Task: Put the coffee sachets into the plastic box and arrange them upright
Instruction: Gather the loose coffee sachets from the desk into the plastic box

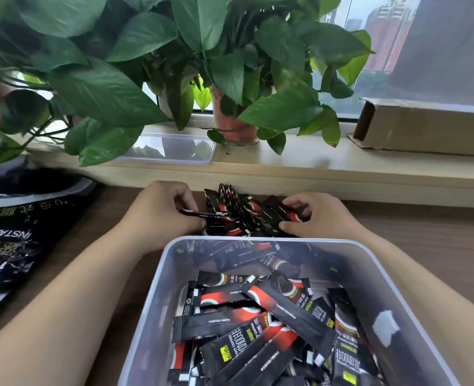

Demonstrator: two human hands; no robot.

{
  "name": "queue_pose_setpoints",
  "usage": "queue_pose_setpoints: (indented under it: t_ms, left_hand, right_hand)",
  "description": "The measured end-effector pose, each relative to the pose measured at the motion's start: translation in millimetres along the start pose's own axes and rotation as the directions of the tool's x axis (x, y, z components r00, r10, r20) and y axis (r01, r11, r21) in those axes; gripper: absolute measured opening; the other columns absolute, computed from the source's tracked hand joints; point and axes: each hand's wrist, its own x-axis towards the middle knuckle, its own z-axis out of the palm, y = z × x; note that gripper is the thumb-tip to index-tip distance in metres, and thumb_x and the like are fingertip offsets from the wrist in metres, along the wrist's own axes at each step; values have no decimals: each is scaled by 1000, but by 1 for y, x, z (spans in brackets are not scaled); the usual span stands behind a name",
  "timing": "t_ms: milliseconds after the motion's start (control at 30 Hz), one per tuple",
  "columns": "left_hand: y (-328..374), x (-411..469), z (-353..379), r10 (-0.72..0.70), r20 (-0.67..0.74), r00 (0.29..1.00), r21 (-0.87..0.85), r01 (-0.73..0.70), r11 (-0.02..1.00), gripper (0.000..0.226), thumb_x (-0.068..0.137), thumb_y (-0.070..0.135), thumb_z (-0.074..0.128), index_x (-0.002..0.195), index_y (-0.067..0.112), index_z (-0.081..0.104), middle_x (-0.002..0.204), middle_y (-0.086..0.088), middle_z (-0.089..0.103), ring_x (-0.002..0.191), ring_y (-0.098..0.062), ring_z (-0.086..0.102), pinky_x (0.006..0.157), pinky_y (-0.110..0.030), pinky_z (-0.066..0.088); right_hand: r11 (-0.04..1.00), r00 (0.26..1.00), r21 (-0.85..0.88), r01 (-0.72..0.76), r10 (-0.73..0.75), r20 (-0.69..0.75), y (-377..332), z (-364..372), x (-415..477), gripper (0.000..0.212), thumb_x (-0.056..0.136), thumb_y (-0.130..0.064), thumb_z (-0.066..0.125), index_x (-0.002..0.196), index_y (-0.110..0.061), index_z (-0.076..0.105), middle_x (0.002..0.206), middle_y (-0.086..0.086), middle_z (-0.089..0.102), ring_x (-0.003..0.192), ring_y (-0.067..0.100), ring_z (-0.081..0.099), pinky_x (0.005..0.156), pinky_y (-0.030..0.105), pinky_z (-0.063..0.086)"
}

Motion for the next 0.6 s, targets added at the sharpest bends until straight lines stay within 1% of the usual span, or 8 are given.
queue_pose_setpoints:
  t_ms: [67, 133, 200, 267, 333, 433, 500, 600]
  left_hand:
    - [5, -2, -4, -70, 35, 997, -235, 77, 969, 22, 70, 7, 86, 73, 6, 64, 65, -6, 69, 47, -5, 59, 50, -15, 50]
    - [9, -3, -9, -145, 82, 986, -483, 166, 860, 22, 73, 4, 83, 81, 4, 63, 66, -9, 69, 50, -8, 65, 54, -18, 57]
    - [12, -2, -17, -178, 101, 979, -614, 202, 763, 25, 68, 7, 82, 83, 7, 62, 63, -4, 68, 54, -10, 68, 55, -20, 59]
    - [16, -4, -24, -155, 120, 981, -701, 194, 686, 29, 58, 11, 84, 77, 14, 62, 63, -1, 66, 56, -10, 66, 53, -19, 57]
    - [21, -9, -31, -59, 148, 987, -750, 151, 644, 36, 52, 5, 89, 75, 18, 63, 64, 0, 64, 55, -9, 62, 50, -18, 53]
    - [31, -21, -36, 193, 187, 963, -778, 26, 627, 32, 53, 7, 84, 77, 19, 67, 62, 0, 61, 50, -10, 55, 47, -16, 46]
    - [37, -28, -36, 332, 212, 919, -716, -85, 693, 30, 58, 5, 87, 77, 21, 71, 66, 4, 66, 51, -9, 55, 50, -15, 47]
    - [40, -34, -34, 404, 283, 870, -563, -191, 804, 26, 62, 16, 93, 80, 18, 75, 76, 2, 75, 63, -5, 65, 59, -13, 51]
  right_hand:
    - [1000, 1000, 29, 8, -7, -22, -1, -3, -2, 43, 79, -21, 78, 121, -23, 68, 105, -9, 68, 87, 2, 55, 66, -4, 35]
    - [999, 999, 42, 5, -4, -45, -3, -5, -4, 40, 79, -14, 76, 118, -23, 70, 96, -12, 65, 89, 3, 56, 65, -7, 34]
    - [998, 997, 60, -4, 9, -80, -3, -6, -6, 35, 79, -9, 75, 112, -21, 75, 89, -12, 66, 87, 6, 61, 64, -7, 35]
    - [998, 992, 66, -6, 15, -124, -2, -7, -7, 28, 79, -5, 72, 103, -18, 79, 85, -9, 72, 82, 8, 65, 66, -5, 38]
    - [999, 984, 46, -5, 14, -178, -1, -9, -6, 25, 79, -5, 70, 98, -16, 81, 90, -2, 78, 85, 10, 68, 71, 4, 43]
    - [999, 971, 29, -45, 50, -233, 3, -14, -5, 21, 80, -8, 71, 97, -15, 81, 95, 0, 79, 89, 10, 68, 80, 11, 41]
    - [996, 962, 53, -74, 85, -259, 5, -18, -4, 19, 80, -10, 72, 95, -16, 81, 91, -1, 79, 84, 7, 65, 77, 12, 41]
    - [972, 940, 202, -119, 176, -293, 1, -27, -7, 15, 79, -14, 76, 90, -22, 82, 80, -6, 77, 73, 3, 66, 69, 12, 50]
